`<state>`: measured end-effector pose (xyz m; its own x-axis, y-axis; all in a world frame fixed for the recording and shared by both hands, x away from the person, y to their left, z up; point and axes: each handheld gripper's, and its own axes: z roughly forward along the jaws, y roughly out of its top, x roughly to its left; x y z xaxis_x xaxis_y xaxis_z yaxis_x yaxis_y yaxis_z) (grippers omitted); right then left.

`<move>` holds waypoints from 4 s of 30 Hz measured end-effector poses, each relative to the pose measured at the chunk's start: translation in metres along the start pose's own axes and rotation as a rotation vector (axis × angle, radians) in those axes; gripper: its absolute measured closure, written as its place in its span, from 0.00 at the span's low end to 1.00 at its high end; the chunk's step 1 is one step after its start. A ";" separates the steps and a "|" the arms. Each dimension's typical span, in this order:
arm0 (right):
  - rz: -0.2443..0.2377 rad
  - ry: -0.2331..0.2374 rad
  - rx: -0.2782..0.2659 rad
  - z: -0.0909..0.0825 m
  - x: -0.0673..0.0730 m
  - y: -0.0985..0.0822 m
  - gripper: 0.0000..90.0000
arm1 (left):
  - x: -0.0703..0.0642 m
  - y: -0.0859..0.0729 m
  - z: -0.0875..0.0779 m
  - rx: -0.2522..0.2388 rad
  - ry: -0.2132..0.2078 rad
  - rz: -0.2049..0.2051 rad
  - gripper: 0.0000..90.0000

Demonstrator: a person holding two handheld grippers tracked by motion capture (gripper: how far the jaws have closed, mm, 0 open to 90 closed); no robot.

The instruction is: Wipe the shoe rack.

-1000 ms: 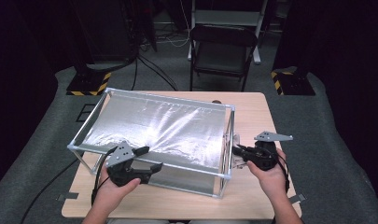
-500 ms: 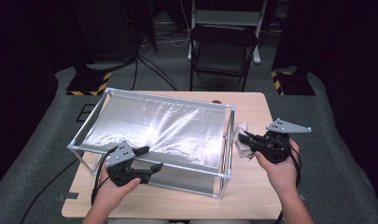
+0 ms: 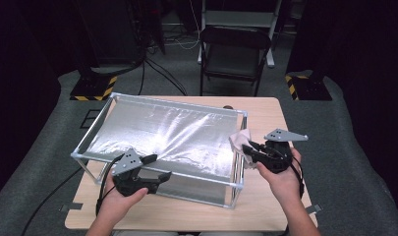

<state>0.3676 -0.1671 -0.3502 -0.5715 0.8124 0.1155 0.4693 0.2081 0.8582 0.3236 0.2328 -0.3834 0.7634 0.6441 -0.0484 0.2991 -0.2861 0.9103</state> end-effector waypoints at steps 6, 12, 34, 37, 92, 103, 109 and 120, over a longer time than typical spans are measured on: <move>-0.022 -0.068 0.021 0.020 -0.006 0.012 0.75 | -0.001 -0.001 0.000 -0.001 0.003 0.011 0.26; 0.007 -0.142 0.031 0.047 -0.024 0.027 0.67 | -0.001 -0.002 0.001 -0.012 0.007 0.014 0.27; 0.055 -0.126 0.085 0.057 -0.032 0.035 0.67 | -0.002 -0.002 0.003 -0.016 -0.002 0.017 0.32; 0.054 -0.149 0.085 0.066 -0.037 0.041 0.67 | -0.002 -0.002 0.004 -0.015 0.000 0.019 0.33; 0.052 -0.021 0.056 0.006 -0.009 -0.001 0.73 | 0.017 0.004 -0.002 0.026 0.081 0.057 0.37; 0.002 0.043 -0.024 -0.039 0.006 -0.032 0.84 | 0.018 0.001 -0.001 0.002 0.078 0.033 0.37; -0.018 0.056 0.031 -0.041 0.013 -0.056 0.84 | 0.019 0.002 -0.001 0.017 0.070 0.036 0.37; 0.022 -0.021 0.063 0.008 0.004 -0.093 0.71 | 0.020 0.002 -0.001 0.020 0.077 0.045 0.38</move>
<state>0.3266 -0.1787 -0.4339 -0.5470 0.8280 0.1231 0.5232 0.2233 0.8224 0.3391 0.2452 -0.3819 0.7304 0.6826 0.0249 0.2772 -0.3296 0.9025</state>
